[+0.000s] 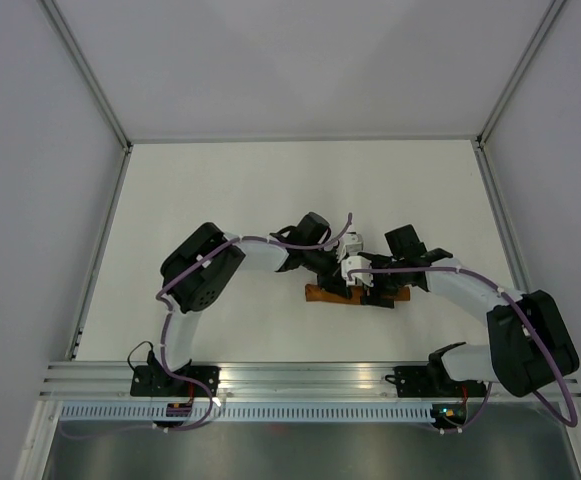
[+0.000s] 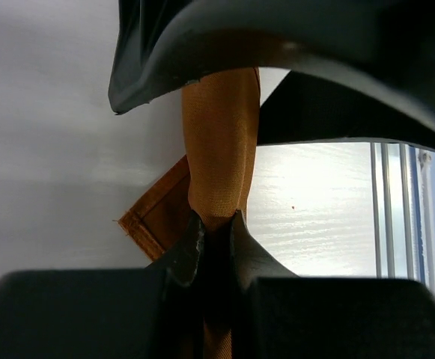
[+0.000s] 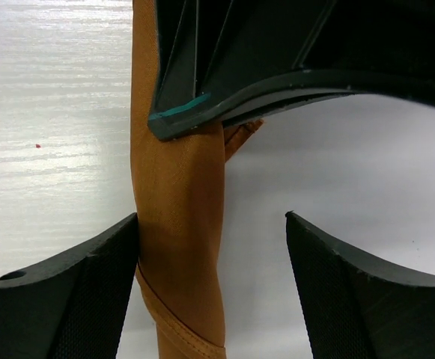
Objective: Fold the napkin, place the utensils inside, and roll it up
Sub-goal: Roll the napkin with the utensil
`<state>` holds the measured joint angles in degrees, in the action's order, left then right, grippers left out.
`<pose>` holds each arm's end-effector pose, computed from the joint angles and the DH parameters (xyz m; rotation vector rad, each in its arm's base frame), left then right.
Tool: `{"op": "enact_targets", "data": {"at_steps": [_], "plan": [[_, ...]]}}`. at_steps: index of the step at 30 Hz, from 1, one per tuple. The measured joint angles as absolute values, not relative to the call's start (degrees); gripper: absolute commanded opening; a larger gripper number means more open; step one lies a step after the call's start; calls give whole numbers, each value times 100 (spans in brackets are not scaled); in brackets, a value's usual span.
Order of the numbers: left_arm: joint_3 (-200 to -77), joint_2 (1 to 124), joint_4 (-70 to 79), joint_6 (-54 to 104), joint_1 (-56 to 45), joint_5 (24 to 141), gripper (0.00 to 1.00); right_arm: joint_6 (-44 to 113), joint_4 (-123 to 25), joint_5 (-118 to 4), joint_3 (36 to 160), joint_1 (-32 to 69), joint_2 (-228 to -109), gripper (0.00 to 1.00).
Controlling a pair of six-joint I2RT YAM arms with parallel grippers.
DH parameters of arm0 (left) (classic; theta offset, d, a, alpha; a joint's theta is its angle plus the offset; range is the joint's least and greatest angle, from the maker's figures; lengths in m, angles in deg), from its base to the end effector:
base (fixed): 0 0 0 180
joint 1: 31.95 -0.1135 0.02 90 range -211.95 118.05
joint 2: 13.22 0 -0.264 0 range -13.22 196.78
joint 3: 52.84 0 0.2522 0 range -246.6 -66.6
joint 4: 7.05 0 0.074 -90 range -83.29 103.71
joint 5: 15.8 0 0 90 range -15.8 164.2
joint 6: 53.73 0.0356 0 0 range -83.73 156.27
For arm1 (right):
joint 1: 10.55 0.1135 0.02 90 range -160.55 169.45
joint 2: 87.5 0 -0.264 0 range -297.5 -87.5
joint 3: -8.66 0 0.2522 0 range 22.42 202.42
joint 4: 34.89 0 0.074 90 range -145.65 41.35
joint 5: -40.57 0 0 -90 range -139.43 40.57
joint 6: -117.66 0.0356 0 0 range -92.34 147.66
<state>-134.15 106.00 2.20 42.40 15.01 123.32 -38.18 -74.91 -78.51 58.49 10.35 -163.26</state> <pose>0.2629 -0.3210 0.1176 1.4559 1.9526 -1.3548 0.2038 0.0963 0.1631 -1.8449 1.7488 0.4017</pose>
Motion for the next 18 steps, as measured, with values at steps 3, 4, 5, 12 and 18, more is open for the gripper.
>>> {"op": "enact_targets", "data": {"at_steps": [3,4,5,12,18], "plan": [[-13467,10659,312,4216,1466,12485,2,-3816,-7404,-7766,5847,1140,-16383,75],[-13493,10686,362,4207,1453,12544,2,-3816,-7384,-7750,5847,1175,-16420,73],[-13524,10712,397,4194,1438,12599,2,-3818,-7369,-7735,5847,1234,-16490,70],[-13743,10922,771,4098,1285,13053,18,-3866,-7506,-7746,5937,1477,-16678,52],[-13861,11081,1048,3949,1123,13366,36,-3908,-7900,-7812,6234,1560,-16991,36]]}}
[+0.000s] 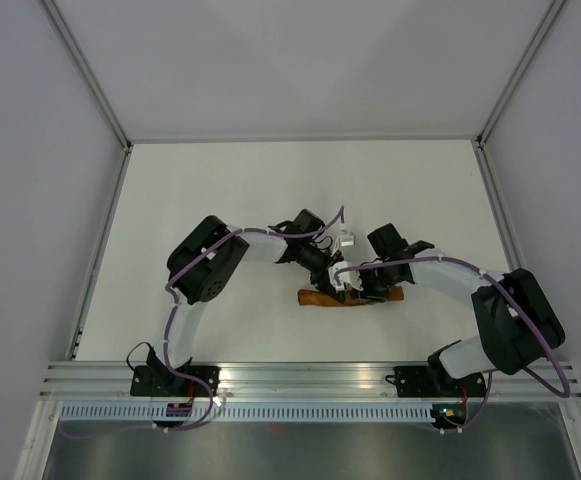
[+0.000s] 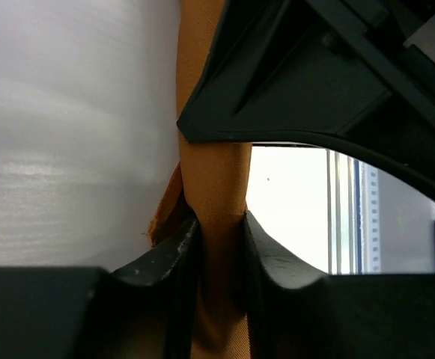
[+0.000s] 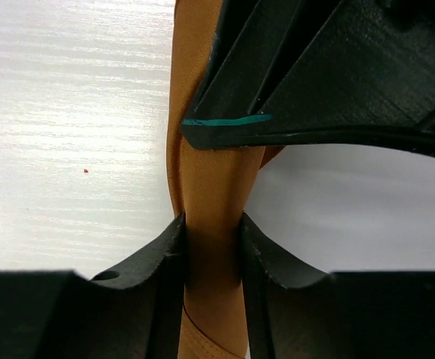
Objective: Fold the napkin, place the utensils inside, and roll it up
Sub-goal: Roll the napkin with the utensil
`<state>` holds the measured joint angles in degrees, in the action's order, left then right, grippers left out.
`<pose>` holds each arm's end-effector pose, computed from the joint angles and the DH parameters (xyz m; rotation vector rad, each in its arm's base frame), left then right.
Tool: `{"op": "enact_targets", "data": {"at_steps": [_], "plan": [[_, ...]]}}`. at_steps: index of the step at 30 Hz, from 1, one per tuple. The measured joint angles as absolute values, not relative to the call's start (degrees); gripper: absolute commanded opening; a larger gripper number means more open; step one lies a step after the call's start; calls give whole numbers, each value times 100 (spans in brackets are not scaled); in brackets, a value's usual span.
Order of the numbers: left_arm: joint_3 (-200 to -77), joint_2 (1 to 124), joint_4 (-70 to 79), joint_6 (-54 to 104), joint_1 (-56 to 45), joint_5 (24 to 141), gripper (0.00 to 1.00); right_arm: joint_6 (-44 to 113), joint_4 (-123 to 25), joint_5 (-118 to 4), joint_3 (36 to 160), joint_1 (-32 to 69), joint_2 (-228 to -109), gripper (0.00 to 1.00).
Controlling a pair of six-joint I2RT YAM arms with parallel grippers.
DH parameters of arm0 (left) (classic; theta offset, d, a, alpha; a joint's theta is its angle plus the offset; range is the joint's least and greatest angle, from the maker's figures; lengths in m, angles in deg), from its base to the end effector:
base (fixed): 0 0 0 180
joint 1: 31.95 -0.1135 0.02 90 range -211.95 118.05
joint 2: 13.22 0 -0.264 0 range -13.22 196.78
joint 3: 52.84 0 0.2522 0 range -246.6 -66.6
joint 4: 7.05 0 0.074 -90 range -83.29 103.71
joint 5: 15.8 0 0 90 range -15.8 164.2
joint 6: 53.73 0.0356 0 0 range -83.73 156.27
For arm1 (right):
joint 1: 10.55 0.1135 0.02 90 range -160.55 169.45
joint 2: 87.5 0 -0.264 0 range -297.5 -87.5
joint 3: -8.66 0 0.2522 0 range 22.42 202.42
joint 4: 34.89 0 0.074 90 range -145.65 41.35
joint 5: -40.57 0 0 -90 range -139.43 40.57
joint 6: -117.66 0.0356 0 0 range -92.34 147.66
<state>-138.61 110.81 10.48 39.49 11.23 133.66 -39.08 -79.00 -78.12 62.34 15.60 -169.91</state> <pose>0.2835 -0.3081 0.1000 1.3805 2.1122 -1.5952 0.2055 0.1199 0.1534 -1.9900 1.7511 0.4967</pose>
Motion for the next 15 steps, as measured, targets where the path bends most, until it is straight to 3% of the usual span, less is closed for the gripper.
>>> {"op": "enact_targets", "data": {"at_steps": [4,8,15], "plan": [[-13847,11077,1118,3746,1029,13440,41,-3923,-8103,-7851,6442,1573,-17209,22],[-13762,11031,1053,3322,885,13449,47,-3925,-8300,-7871,6698,1573,-17470,17],[-13085,10607,296,2391,360,13062,48,-3938,-8807,-7936,7264,1555,-18020,12]]}}
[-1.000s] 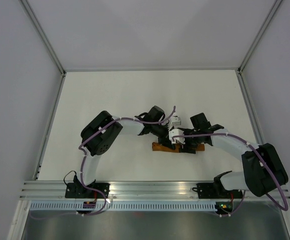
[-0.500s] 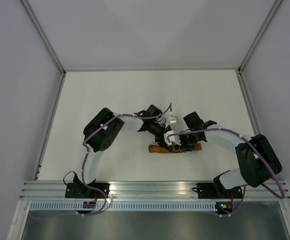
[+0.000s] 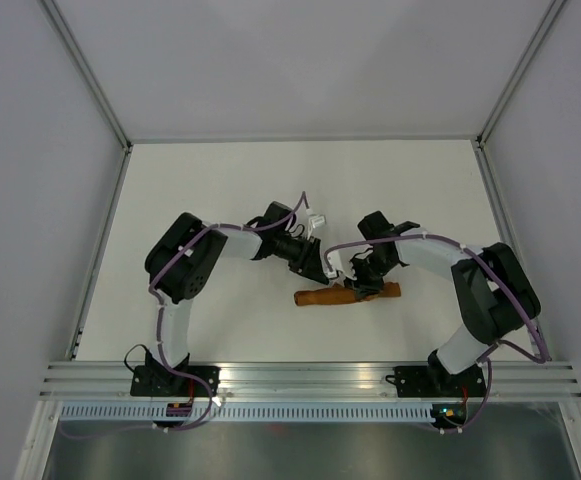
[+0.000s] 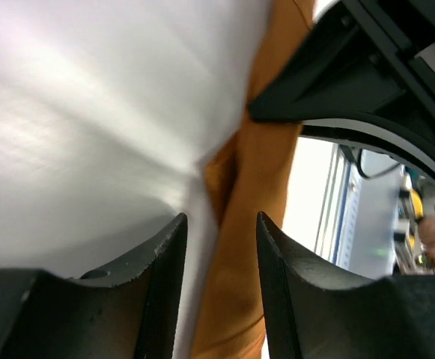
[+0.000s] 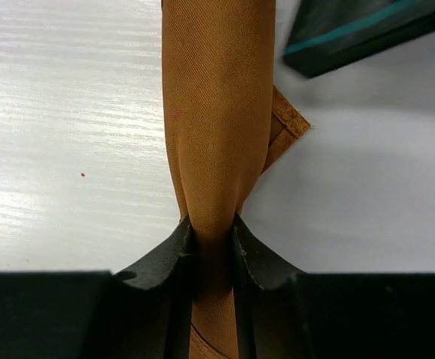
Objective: Fold the napkin, place the utensils inside, and roll it up
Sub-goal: Roll the napkin with the utensil
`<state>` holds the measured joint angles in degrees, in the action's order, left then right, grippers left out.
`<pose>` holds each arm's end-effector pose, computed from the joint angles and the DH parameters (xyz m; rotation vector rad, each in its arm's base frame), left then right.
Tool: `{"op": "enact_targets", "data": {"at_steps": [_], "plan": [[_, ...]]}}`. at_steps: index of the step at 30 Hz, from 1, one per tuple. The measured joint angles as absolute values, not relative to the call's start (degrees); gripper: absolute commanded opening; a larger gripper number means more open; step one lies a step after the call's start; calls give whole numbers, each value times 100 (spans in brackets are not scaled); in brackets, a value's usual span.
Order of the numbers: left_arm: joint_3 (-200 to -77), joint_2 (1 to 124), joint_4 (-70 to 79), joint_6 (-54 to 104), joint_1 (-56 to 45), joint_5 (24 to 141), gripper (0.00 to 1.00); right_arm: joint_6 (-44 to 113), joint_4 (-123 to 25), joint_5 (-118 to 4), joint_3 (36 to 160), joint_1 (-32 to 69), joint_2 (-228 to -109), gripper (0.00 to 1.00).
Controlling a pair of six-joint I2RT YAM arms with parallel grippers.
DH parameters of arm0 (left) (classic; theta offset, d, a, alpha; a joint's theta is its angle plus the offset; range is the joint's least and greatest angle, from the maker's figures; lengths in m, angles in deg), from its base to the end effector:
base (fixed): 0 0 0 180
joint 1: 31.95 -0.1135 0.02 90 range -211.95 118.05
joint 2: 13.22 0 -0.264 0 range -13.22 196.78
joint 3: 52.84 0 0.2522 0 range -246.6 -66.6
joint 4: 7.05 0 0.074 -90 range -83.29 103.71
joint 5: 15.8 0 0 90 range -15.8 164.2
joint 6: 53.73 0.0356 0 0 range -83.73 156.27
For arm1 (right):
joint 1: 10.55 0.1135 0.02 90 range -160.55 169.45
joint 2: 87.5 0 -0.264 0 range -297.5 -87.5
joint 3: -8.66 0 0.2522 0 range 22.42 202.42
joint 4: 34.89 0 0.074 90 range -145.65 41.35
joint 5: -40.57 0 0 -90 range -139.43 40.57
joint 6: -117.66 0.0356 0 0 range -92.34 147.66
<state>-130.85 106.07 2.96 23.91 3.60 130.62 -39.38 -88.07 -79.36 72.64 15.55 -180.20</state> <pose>0.3060 -0.2551 0.1043 0.9556 2.3338 -1.5683 0.2332 0.1340 0.1522 -2.0420 1.8611 0.6234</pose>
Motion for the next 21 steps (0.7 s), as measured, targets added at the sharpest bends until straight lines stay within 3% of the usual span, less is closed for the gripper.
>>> {"op": "enact_targets", "data": {"at_steps": [10,15,21], "plan": [[-11804,9090,-702,1217,-682,10914,42,-3733,-9710,-8185,8147,1407,-18849,13],[-11421,7956,-724,662,-698,9847,27,-3298,-9996,-8338,8496,1363,-19225,14],[-10274,6631,-630,4,-374,8737,20,-2815,-10088,-8622,8627,1348,-19452,17]]}}
